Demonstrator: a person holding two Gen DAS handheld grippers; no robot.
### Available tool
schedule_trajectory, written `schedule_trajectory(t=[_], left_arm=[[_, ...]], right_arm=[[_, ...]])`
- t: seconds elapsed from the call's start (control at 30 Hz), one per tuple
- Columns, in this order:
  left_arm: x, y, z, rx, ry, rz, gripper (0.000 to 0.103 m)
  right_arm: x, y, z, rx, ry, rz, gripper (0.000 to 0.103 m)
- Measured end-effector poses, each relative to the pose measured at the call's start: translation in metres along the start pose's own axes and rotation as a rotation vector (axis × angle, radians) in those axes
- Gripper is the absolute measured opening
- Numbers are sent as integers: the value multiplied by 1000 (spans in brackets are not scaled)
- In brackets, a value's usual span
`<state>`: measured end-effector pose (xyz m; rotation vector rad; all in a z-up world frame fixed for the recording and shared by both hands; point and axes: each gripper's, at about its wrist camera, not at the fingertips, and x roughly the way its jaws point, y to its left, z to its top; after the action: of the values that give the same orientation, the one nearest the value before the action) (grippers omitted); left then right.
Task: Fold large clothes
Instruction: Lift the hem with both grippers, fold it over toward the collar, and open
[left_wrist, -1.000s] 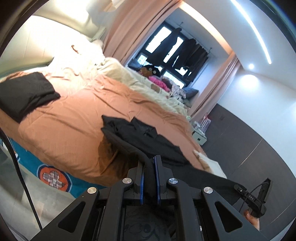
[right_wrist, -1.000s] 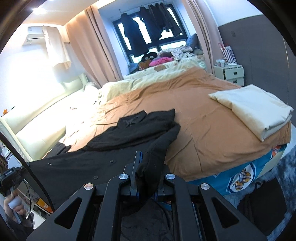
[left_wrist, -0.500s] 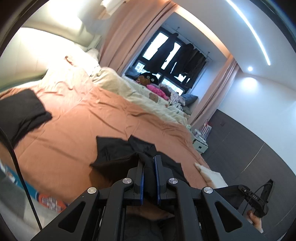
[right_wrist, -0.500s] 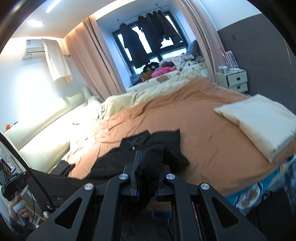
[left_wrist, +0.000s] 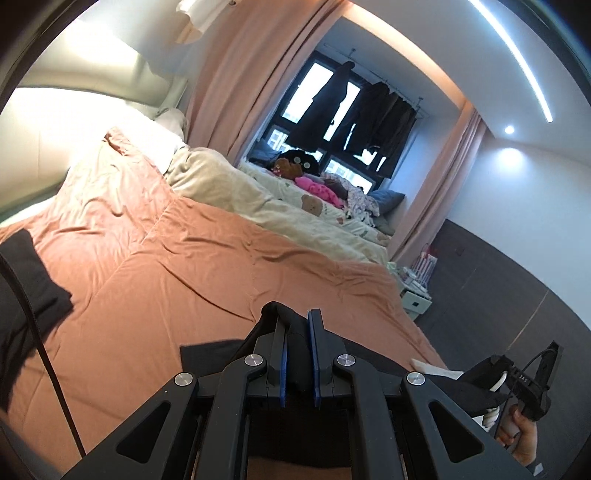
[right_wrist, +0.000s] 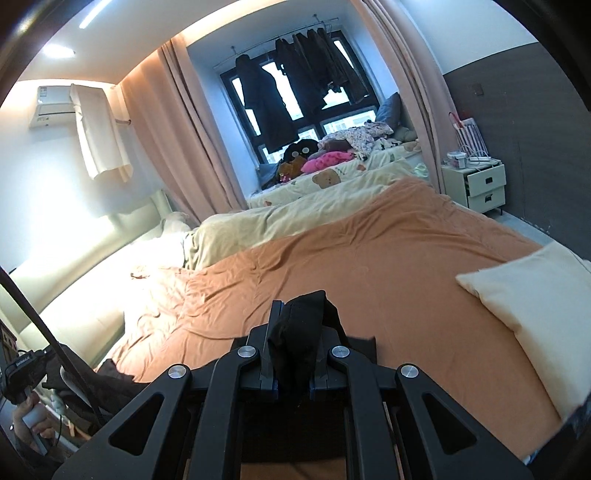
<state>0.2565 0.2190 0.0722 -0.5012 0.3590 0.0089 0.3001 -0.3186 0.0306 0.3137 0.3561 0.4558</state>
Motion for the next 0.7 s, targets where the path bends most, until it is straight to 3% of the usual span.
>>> schedule_trajectory(t=[0.33, 0.7], left_arm=[[95, 33, 13, -4, 78, 62, 10], [192, 85, -17, -42, 204, 143, 10]], right_arm=[[111, -5, 26, -9, 82, -31, 7], [218, -29, 39, 10, 197, -70, 7]])
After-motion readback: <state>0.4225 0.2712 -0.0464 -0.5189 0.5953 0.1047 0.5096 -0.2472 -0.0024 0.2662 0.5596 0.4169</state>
